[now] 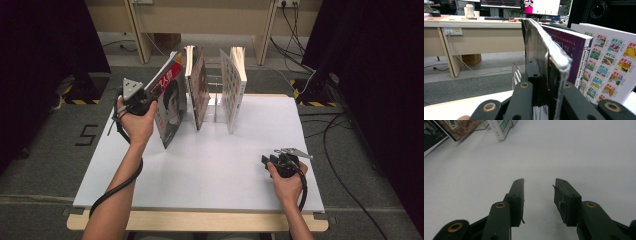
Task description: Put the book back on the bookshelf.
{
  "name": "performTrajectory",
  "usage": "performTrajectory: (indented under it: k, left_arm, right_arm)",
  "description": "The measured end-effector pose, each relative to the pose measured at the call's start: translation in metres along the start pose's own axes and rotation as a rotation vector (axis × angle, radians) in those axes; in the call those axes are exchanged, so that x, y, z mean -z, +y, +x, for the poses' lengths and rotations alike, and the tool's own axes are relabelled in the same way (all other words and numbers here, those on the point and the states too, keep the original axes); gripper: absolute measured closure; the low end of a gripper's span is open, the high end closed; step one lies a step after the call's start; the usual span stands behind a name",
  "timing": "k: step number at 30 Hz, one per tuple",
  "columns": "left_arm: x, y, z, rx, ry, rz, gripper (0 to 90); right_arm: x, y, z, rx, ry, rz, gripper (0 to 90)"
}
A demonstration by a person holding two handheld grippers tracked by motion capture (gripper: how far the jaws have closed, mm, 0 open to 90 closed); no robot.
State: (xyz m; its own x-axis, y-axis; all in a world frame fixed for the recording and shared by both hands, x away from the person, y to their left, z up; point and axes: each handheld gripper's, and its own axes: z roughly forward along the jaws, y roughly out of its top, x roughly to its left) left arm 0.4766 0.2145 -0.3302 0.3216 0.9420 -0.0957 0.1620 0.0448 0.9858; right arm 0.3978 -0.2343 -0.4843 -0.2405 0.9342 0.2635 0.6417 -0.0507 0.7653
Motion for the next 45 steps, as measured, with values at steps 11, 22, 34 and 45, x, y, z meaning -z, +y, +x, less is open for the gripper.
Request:
performTrajectory:
  k: [11,22,34,45]
  left_arm:
    - [-0.005,0.004,-0.003,0.005,-0.003,-0.01,86.4]
    - [-0.012,0.011,-0.004,0.001,0.001,-0.021,86.4]
    - [-0.018,0.016,-0.006,-0.007,0.009,-0.026,86.4]
    - [-0.025,0.017,-0.007,-0.007,0.014,-0.027,86.4]
  right_arm:
    - [0.0,0.0,-0.002,0.01,-0.001,-0.004,60.3]
    - [0.0,0.0,-0.002,0.004,0.0,-0.005,60.3]
    - [0.001,0.0,-0.003,0.003,0.001,-0.01,60.4]
    - [0.0,0.0,-0.003,0.003,-0.001,-0.008,60.4]
